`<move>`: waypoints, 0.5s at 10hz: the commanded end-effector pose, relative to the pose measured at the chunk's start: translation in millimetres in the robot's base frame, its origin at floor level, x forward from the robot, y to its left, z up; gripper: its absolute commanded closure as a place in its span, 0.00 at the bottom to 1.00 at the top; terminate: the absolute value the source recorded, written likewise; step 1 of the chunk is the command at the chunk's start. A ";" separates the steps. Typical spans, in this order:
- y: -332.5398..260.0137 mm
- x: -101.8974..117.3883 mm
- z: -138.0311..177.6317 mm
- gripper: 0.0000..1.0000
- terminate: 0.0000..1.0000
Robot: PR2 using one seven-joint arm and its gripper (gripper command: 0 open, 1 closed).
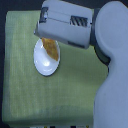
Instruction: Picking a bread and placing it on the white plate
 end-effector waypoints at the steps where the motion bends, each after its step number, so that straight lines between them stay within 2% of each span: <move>1: -44.0 28.0 80.4 0.00 0.00; 4: -70.4 25.1 95.4 0.00 0.00; 5: -93.5 17.6 94.1 0.00 0.00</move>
